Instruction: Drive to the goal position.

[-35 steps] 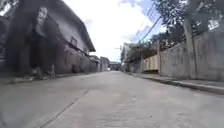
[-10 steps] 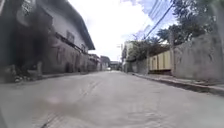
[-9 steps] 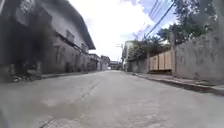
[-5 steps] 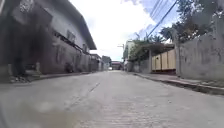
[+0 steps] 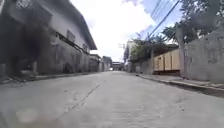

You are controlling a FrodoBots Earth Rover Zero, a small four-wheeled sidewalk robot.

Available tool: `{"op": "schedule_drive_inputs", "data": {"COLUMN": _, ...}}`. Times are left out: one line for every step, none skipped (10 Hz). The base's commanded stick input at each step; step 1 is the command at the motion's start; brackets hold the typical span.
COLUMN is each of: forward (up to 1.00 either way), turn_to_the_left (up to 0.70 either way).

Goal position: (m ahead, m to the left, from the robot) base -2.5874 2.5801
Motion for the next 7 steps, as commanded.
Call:
{"op": "schedule_drive_inputs", "data": {"forward": 0.70, "turn_to_the_left": -0.35}}
{"op": "schedule_drive_inputs", "data": {"forward": 0.70, "turn_to_the_left": -0.35}}
{"op": "schedule_drive_inputs", "data": {"forward": 0.70, "turn_to_the_left": -0.35}}
{"op": "schedule_drive_inputs", "data": {"forward": 0.70, "turn_to_the_left": -0.35}}
{"op": "schedule_drive_inputs", "data": {"forward": 0.70, "turn_to_the_left": -0.14}}
{"op": "schedule_drive_inputs", "data": {"forward": 0.70, "turn_to_the_left": -0.07}}
{"op": "schedule_drive_inputs", "data": {"forward": 0.70, "turn_to_the_left": 0.00}}
